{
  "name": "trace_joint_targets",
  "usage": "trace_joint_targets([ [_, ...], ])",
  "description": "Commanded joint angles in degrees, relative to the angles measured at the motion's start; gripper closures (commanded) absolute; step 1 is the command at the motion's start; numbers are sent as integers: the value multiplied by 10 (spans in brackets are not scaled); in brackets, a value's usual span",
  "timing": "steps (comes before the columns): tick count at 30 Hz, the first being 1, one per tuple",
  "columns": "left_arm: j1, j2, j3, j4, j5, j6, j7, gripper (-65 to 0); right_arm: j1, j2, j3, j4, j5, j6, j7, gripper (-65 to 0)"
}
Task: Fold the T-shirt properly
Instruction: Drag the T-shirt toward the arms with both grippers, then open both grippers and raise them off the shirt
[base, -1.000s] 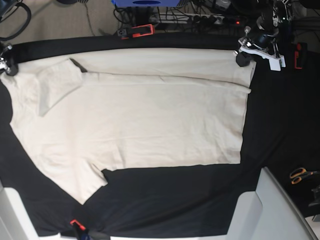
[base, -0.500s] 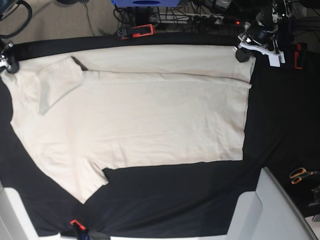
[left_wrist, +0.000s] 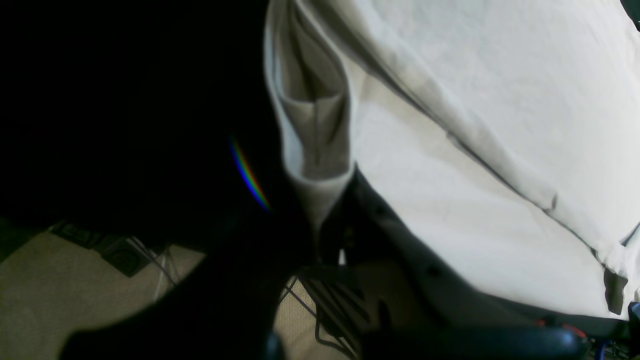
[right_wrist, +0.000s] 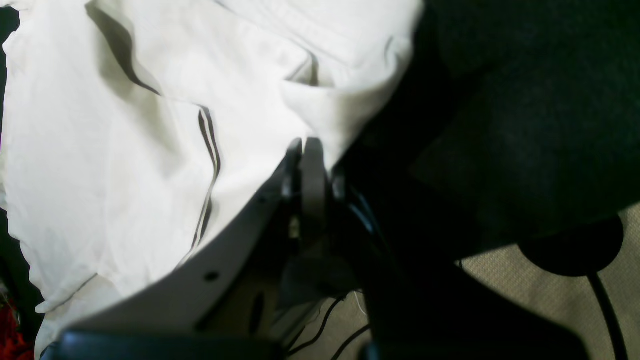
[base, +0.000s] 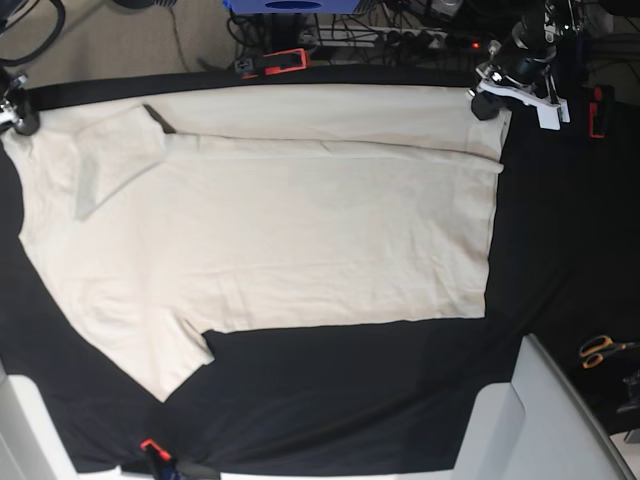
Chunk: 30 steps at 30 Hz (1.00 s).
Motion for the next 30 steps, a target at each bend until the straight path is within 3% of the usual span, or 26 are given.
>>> trace_joint_targets([
  [1,5,-6,-3,7,-2,-1,-13,0,-2,15,5,11,7,1,11,-2],
  [14,5,-6,-3,7,-2,-1,-12,0,-9,15,5,11,7,1,1,-21],
  [17,15,-7,-7,7,-2,-1,-12,0,-9,10,38,11,8,1,-32,-155],
  [20,24,-9,-14,7,-2,1,-13,-67,-10,-2,90,30,2,1,-69,-356],
  [22,34,-13,-32,6,-1,1,-13,-84,-20,-4,99,53,4,3,-87,-443],
  [24,37,-14,-48,2,-1,1,-13,-84,-29,-7,104,82,6,3,-98,-470],
  [30,38,-16,-76,-1,0,1,-12,-84,-47,-28,124,141,2,1,-110,-468],
])
